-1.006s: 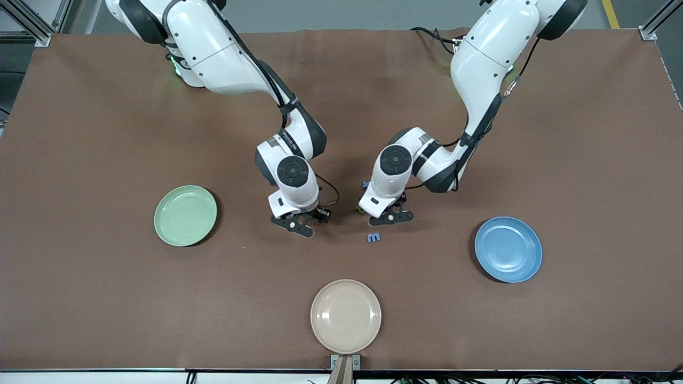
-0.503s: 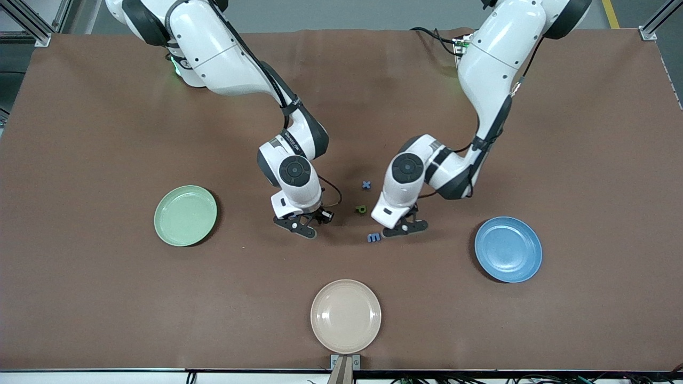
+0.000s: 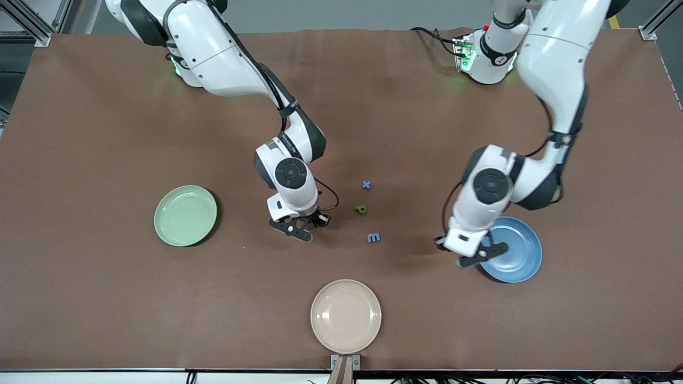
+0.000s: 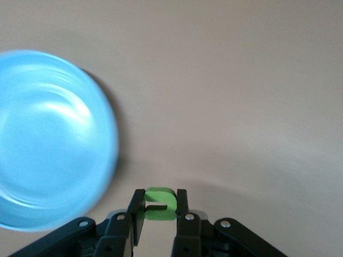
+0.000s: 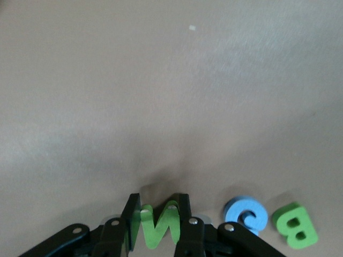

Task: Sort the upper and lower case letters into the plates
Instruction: 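Carry the N to the green plate while the left gripper drops u on blue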

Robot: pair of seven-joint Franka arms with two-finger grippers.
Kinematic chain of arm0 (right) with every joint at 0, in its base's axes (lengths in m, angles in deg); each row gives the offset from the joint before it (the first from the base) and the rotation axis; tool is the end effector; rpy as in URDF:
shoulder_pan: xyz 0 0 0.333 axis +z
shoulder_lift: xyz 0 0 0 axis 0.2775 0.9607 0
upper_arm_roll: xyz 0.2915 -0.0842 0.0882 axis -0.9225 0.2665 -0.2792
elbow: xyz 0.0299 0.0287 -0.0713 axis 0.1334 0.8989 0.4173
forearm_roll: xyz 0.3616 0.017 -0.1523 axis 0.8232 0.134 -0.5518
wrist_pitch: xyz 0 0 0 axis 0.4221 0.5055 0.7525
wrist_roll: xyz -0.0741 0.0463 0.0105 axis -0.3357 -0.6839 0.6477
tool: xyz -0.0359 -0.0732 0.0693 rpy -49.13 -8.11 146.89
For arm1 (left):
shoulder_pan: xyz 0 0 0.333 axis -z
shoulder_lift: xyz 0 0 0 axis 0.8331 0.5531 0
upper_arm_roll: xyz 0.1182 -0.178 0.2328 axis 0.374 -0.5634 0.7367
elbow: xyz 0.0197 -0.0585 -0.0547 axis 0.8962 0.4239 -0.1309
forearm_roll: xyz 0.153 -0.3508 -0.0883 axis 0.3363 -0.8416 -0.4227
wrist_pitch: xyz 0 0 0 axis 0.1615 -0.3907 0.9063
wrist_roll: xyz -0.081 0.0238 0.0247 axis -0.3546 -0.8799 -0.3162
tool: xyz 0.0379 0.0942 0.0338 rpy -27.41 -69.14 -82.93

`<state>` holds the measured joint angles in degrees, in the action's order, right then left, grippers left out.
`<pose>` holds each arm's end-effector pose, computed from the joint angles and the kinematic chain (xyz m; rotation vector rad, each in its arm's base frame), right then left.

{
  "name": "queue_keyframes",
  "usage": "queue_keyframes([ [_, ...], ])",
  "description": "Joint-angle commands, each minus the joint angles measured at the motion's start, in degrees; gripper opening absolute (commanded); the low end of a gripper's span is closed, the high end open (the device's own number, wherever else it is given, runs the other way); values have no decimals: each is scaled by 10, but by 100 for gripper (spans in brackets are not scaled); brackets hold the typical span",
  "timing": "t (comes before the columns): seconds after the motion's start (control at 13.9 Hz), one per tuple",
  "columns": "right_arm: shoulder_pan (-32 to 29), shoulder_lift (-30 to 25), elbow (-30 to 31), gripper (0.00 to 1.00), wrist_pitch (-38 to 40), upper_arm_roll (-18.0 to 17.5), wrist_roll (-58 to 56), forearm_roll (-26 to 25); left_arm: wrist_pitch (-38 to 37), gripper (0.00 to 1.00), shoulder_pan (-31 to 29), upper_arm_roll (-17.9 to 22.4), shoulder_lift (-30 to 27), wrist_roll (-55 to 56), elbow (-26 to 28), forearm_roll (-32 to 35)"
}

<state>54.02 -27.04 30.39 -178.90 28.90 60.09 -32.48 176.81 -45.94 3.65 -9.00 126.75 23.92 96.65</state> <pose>0.5869 0.4161 0.1897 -3.0443 0.6455 -0.0741 0.6563 -0.1994 0.2672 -3.0495 -0.4670 -0.2215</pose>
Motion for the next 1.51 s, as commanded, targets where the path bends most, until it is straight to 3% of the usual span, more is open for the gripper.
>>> queue_keyframes([
  [0.0,-19,-17,0,0,32,-5,-28,-10,1,1,-55,-8,-31,-57,54,12],
  [0.07,-25,-27,0,0,50,-4,-49,-10,2,2,-71,-8,-28,-79,59,12],
  [0.14,-37,-43,3,0,72,-5,-71,-9,2,11,-87,-8,-23,-83,61,13],
  [0.22,-50,-62,5,0,107,-5,-100,-9,2,26,-95,-8,-13,-86,61,14],
  [0.29,-66,-83,10,0,130,-5,-128,-9,2,72,-95,-7,-6,-93,61,18],
  [0.36,-84,-117,43,0,133,-5,-164,-9,1,99,-96,-6,-4,-94,60,20],
  [0.57,-144,-200,157,0,108,-4,-293,-9,-27,100,-92,-12,-21,-83,55,20],
  [0.79,-216,-256,293,0,17,-4,-425,-10,-41,100,-44,-50,-17,12,16,13],
  [1.08,-295,-264,416,0,-127,-4,-528,-10,-41,97,88,-50,84,182,-123,11],
  [1.29,-318,-262,427,5,-137,-5,-554,-9,-41,93,129,-51,135,203,-179,5],
  [1.36,-319,-262,427,27,-134,-5,-553,-9,-41,88,138,-50,150,202,-193,-1],
  [1.44,-322,-262,427,73,-134,-5,-552,-8,-41,85,140,-51,165,202,-206,-2],
])
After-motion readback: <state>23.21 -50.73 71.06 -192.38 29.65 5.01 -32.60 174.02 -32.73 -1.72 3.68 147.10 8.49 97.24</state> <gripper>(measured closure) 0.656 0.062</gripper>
